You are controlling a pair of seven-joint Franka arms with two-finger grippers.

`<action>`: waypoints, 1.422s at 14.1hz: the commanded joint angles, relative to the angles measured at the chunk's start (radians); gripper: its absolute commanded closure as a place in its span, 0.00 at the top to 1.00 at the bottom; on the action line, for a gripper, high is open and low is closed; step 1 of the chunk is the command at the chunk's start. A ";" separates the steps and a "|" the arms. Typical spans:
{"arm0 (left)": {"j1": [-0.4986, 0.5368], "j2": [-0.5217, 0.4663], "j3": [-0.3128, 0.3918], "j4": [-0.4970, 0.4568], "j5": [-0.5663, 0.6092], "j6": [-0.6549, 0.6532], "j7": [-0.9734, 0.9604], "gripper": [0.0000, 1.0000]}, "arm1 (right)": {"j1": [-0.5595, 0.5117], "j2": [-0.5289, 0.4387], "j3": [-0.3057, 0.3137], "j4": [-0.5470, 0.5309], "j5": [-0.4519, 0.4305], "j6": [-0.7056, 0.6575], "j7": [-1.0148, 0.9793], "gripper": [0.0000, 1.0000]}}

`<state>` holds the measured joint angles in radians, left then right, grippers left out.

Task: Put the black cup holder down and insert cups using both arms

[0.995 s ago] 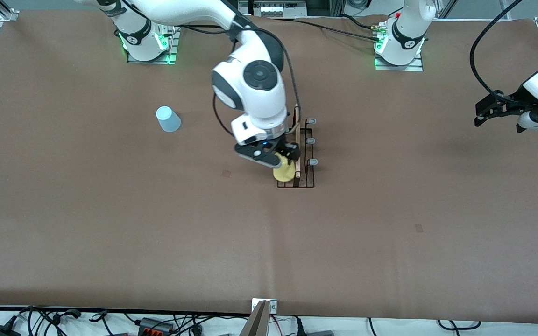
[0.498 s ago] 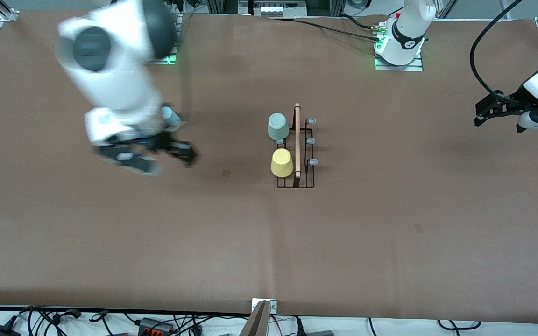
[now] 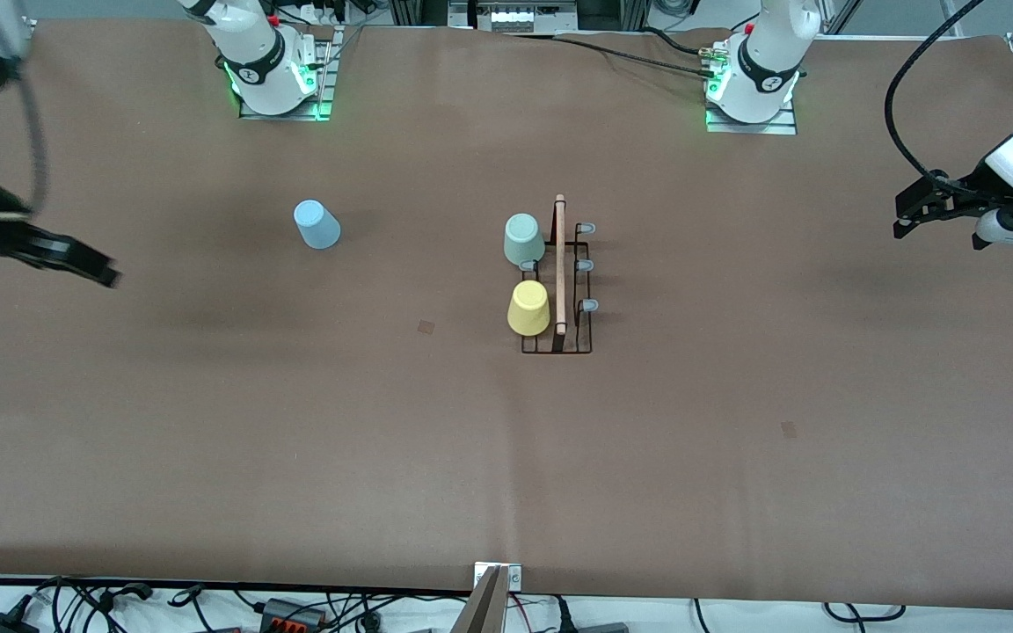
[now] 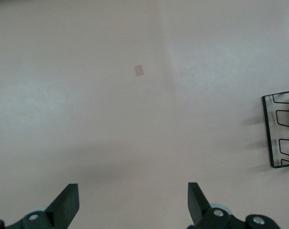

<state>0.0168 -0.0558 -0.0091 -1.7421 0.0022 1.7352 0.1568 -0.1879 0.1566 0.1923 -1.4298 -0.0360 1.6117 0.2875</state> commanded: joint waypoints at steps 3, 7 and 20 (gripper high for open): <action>-0.001 0.007 0.000 0.018 0.007 -0.006 0.000 1.00 | -0.042 -0.077 0.010 -0.029 0.002 -0.137 -0.057 1.00; -0.001 0.007 0.000 0.018 0.007 -0.006 0.001 1.00 | -0.003 -0.066 -0.051 -0.029 0.033 -0.167 -0.224 1.00; -0.001 0.007 0.000 0.018 0.007 -0.008 0.000 1.00 | 0.194 -0.106 -0.200 -0.135 -0.002 -0.046 -0.283 1.00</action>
<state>0.0168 -0.0558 -0.0091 -1.7420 0.0022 1.7352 0.1568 -0.0087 0.0779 0.0107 -1.5324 -0.0354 1.5457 0.0203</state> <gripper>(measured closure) 0.000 0.000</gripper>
